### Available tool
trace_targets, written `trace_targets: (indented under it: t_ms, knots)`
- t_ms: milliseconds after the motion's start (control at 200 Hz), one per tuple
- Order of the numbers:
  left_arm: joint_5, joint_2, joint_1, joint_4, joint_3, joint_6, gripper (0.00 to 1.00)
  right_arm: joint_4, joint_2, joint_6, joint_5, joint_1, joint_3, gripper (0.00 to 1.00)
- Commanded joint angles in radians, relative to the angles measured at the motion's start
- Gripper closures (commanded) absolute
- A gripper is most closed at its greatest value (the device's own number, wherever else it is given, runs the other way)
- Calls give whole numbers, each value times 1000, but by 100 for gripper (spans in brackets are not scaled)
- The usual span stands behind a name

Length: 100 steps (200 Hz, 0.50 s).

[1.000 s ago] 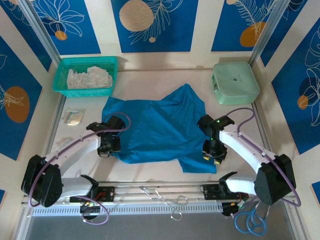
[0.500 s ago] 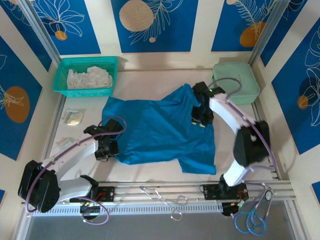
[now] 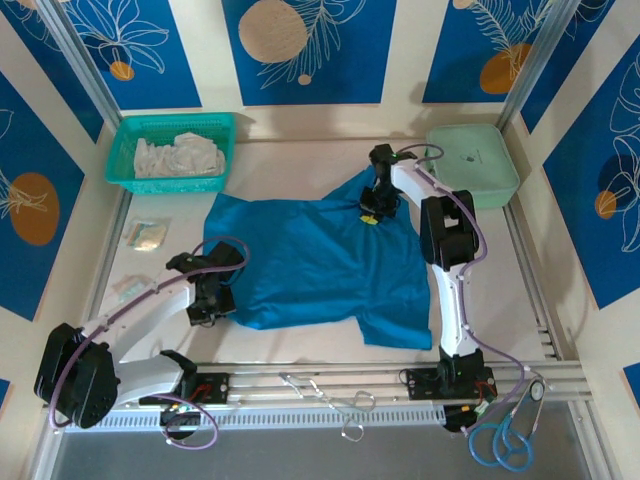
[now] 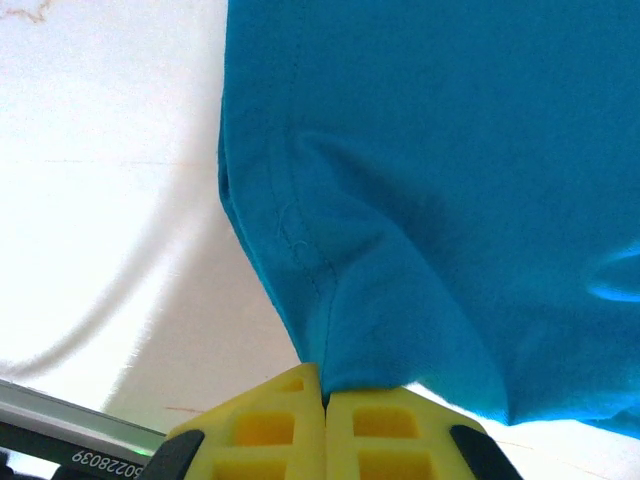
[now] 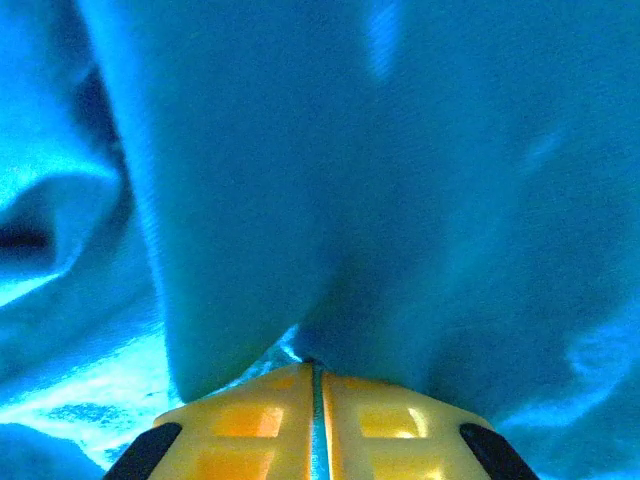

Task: Fold and stack the t-shirts

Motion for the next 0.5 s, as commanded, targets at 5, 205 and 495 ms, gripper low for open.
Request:
trace_targets:
  t_ms: [5,205,495]
  knots:
    - [-18,-5,6,-25,-11,-26,100,-13,82,66,-50,-35,19,86]
    - [-43,34,7,-2,3,-8,100,-42,118,137,-59,-62,107,87]
    - [-25,131,14,122,1,33,100,-107,140,189,-8,-134,242,88]
